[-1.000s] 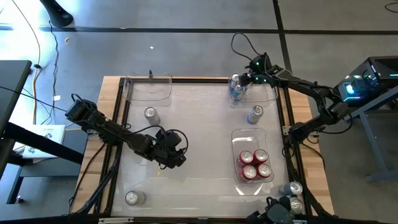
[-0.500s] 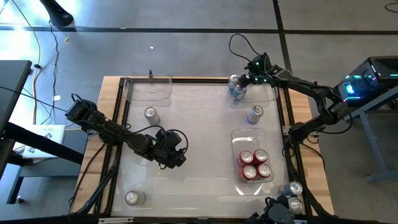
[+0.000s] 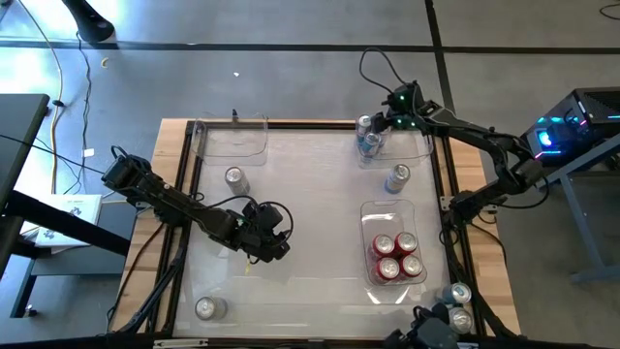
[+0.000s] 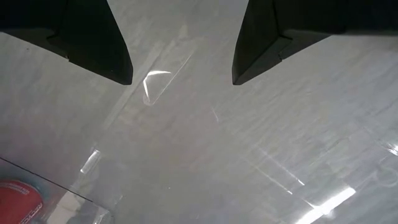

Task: Sort soda cans
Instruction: Adjust the blue soda cans on the top right transparent bin

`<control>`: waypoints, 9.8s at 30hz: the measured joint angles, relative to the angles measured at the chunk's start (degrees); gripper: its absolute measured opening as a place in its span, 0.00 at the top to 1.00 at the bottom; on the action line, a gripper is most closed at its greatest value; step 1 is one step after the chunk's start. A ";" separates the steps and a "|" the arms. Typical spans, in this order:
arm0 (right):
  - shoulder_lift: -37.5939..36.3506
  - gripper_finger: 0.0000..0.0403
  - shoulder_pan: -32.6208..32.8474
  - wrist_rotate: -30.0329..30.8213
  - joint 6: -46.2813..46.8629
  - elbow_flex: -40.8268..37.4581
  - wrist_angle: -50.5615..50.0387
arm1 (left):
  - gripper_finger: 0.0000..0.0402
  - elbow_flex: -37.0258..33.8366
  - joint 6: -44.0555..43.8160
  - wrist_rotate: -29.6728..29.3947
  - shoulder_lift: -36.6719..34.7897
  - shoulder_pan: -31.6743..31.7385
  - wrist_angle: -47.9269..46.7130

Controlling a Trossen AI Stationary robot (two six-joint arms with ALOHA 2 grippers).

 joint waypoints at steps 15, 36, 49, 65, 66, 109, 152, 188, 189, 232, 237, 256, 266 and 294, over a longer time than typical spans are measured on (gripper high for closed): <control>-5.13 0.32 0.13 -2.61 -7.90 0.02 -6.44 | 0.33 0.01 0.00 -0.01 0.01 0.02 0.07; -4.42 0.32 0.12 -2.50 -8.11 0.02 -8.28 | 0.33 0.02 0.00 -0.02 0.00 0.02 0.33; -4.42 0.32 0.76 -3.11 -4.71 0.00 -6.40 | 0.33 0.00 0.00 -0.02 0.02 0.02 0.39; -3.26 0.32 1.82 -3.31 -4.33 0.04 -7.97 | 0.33 0.00 0.02 -0.04 0.02 0.02 0.39; -3.23 0.32 1.91 -3.29 -4.40 0.04 -7.50 | 0.33 0.01 0.03 -0.04 0.01 0.02 0.39; -1.84 0.32 3.47 0.17 -2.81 0.21 -8.03 | 0.33 0.02 0.02 0.90 0.02 1.05 0.39; -1.27 0.54 3.34 -1.47 -5.94 0.20 -10.33 | 0.33 0.00 0.00 0.85 0.02 1.03 0.44; -8.33 0.24 2.20 -2.43 -13.95 -0.09 -12.47 | 0.33 0.00 -0.07 1.05 0.02 1.03 0.42; -7.90 0.24 2.20 -2.42 -13.94 -0.09 -12.73 | 0.33 0.02 -0.07 1.07 0.02 1.03 0.44; -2.10 0.44 0.67 5.84 -11.94 -0.09 -6.84 | 0.33 0.01 -0.01 1.25 0.02 1.03 0.43; -2.03 0.44 0.67 6.03 -12.00 -0.14 -5.53 | 0.33 0.00 -0.02 1.25 0.02 1.03 0.42; -2.08 0.37 0.65 0.64 -12.71 -0.14 -4.05 | 0.33 0.00 0.00 1.25 0.02 1.03 0.42; -2.21 0.22 0.58 0.17 -13.51 0.02 -4.40 | 0.33 0.00 -0.02 1.25 0.02 1.03 0.42; -12.69 0.21 11.75 -0.30 -4.09 -3.92 -12.08 | 0.33 0.01 -0.01 0.77 0.02 0.61 1.14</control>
